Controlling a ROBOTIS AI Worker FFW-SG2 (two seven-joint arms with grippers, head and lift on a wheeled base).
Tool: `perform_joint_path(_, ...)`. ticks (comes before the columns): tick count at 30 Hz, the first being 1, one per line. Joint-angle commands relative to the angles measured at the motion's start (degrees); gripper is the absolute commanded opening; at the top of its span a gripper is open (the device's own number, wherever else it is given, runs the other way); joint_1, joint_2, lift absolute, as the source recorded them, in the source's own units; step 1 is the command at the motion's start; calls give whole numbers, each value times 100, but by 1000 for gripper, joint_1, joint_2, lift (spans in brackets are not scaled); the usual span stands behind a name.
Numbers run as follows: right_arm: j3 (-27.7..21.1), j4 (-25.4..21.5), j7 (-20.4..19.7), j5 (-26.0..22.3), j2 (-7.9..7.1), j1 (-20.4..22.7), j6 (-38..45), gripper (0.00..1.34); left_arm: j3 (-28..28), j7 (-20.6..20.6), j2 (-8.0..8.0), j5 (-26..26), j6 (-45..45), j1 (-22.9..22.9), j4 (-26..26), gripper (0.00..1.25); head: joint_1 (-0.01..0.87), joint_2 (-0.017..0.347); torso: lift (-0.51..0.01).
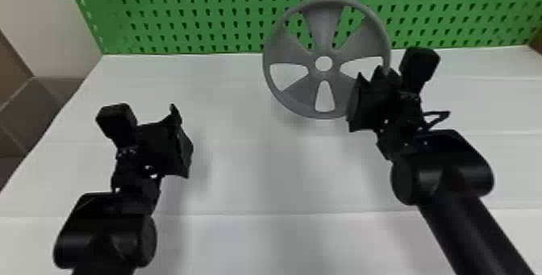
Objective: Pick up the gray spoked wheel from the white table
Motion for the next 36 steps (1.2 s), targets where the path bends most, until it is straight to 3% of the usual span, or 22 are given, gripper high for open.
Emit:
perform_joint_path(1,-202,56,-4,172,92,254,-439,141,-31,0,-2,-9,44,-43,-10,970,834,83,-64)
perform_joint_path(5,-351,56,5,277,118,438,-589,107,-58,0,-2,-27,105,-69,-28,970,834,83,-64)
perform_joint_path(16,-378,83,75,690,-31,755,-1160,107,-137,0,-10,-167,220,-113,-89,970,834,83,-64)
perform_joint_path(23,-474,179,242,954,92,816,-1415,107,-154,0,-28,-202,272,-149,-89,970,834,83,-64)
perform_joint_path(36,-439,109,594,1165,109,887,-1441,107,-5,106,-336,-633,167,-131,-89,970,834,83,-64)
